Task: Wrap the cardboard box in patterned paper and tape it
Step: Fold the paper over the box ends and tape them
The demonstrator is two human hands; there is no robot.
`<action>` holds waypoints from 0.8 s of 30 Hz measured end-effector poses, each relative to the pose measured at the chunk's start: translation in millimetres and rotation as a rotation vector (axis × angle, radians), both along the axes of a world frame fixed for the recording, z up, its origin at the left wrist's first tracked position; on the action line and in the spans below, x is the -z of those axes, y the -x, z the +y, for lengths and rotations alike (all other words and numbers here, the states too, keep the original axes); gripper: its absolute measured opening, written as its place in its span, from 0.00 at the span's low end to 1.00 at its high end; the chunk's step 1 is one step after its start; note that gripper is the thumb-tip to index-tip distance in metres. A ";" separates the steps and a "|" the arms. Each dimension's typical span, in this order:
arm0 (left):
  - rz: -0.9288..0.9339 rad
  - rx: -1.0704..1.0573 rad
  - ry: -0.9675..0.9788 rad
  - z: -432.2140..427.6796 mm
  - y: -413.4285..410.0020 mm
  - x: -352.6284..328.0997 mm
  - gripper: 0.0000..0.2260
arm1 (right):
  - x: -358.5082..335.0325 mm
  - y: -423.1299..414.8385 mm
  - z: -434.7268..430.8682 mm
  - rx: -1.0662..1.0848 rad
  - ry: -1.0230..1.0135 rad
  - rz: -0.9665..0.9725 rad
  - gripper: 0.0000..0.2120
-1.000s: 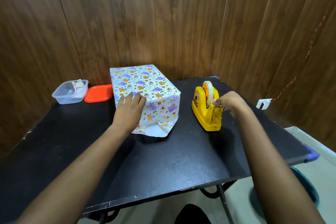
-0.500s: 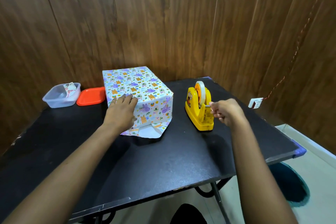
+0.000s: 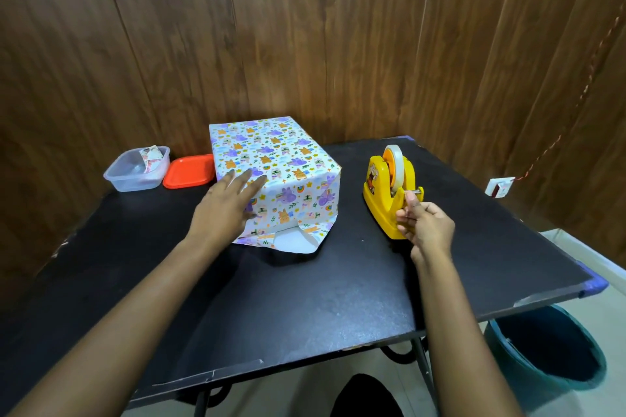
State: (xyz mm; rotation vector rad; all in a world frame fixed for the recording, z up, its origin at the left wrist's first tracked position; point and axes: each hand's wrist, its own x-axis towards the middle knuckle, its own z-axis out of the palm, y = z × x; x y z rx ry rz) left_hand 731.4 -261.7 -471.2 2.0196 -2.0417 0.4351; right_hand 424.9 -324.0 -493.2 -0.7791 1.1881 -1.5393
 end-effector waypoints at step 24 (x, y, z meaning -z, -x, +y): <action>0.021 -0.002 0.068 0.1 2.4 4.7 0.30 | 13.2 -9.3 -2.0 0.100 0.139 0.023 0.14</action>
